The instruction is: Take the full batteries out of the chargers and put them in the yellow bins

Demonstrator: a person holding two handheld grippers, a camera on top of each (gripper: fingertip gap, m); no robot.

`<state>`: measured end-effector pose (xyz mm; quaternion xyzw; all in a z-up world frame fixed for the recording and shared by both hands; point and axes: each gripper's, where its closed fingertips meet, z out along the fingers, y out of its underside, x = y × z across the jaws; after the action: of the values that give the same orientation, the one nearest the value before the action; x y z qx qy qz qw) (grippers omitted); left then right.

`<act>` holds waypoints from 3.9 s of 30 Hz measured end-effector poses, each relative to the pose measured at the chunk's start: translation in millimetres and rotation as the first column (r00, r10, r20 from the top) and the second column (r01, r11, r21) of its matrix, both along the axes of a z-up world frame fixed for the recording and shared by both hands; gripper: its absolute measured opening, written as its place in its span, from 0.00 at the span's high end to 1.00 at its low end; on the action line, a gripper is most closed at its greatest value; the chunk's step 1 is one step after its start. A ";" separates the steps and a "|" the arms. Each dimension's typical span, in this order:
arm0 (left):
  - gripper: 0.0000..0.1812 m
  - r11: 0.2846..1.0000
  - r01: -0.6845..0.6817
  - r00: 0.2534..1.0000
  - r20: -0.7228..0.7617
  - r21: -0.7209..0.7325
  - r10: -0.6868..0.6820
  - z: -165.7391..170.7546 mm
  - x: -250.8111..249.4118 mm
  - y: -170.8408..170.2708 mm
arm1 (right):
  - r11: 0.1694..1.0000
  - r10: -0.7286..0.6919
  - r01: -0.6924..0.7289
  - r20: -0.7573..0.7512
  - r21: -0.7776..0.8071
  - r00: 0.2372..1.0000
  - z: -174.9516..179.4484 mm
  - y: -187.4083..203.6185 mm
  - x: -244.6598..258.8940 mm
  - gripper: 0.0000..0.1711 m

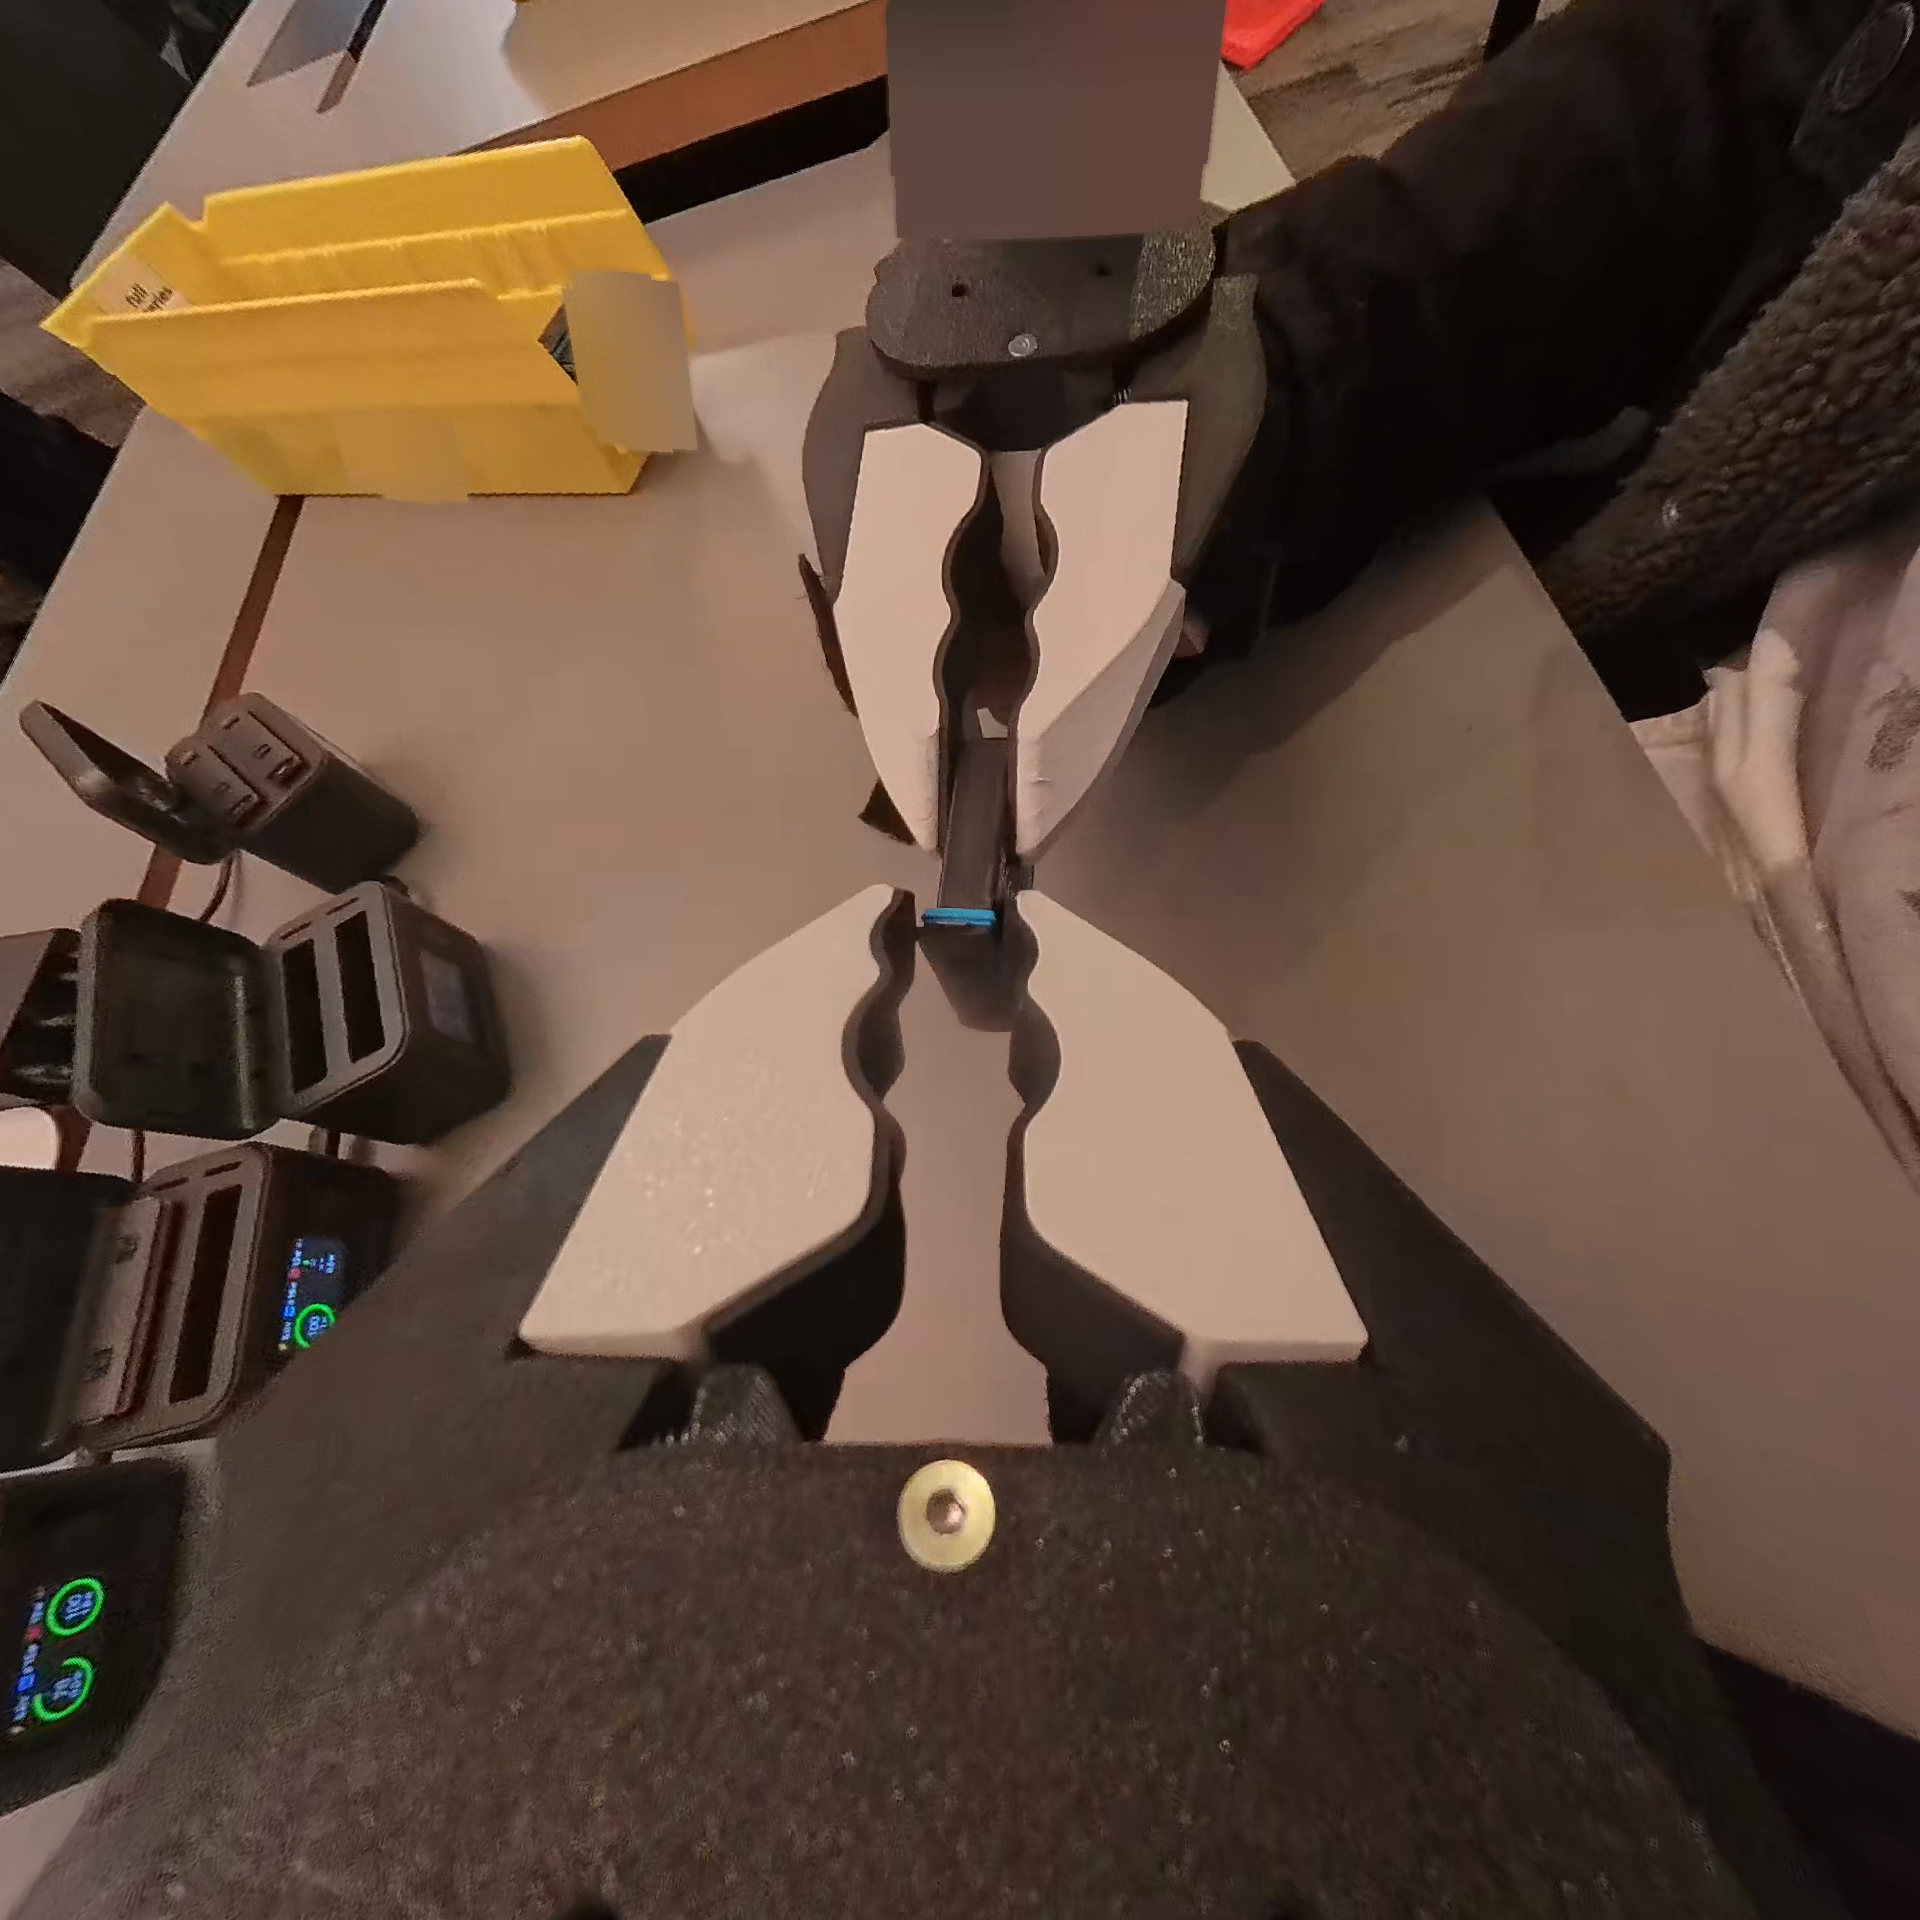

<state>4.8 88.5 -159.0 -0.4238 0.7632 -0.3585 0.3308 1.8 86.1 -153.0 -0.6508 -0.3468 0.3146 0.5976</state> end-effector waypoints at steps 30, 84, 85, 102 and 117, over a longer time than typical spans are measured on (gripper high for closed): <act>0.92 0.960 -0.280 0.947 -0.165 -0.006 0.276 39.2 3.7 104.5 | 0.958 -0.279 0.266 -0.131 -0.108 0.951 29.2 29.8 57.1 0.90; 0.92 0.917 -0.162 0.516 -0.761 0.364 0.393 -58.6 44.0 235.0 | 0.780 -0.606 0.618 0.129 -0.097 0.785 -38.0 27.5 133.2 1.00; 0.92 0.918 -0.164 0.519 -0.760 0.361 0.392 -59.9 45.7 234.6 | 0.781 -0.606 0.618 0.128 -0.097 0.785 -37.9 27.4 133.1 1.00; 0.92 0.935 -0.311 0.713 -0.609 0.169 0.348 -61.0 52.1 235.2 | 0.786 -0.596 0.606 0.111 -0.121 0.795 -37.4 26.3 133.2 1.00; 0.86 0.926 -0.292 0.766 -0.522 0.238 0.375 -58.8 52.0 234.9 | 0.795 -0.579 0.591 0.120 -0.137 0.807 -41.3 26.2 130.3 1.00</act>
<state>56.7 323.4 -217.9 -0.6140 0.7619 -0.0987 0.1810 132.1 112.3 -194.4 -0.7847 -0.1224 0.1189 0.5959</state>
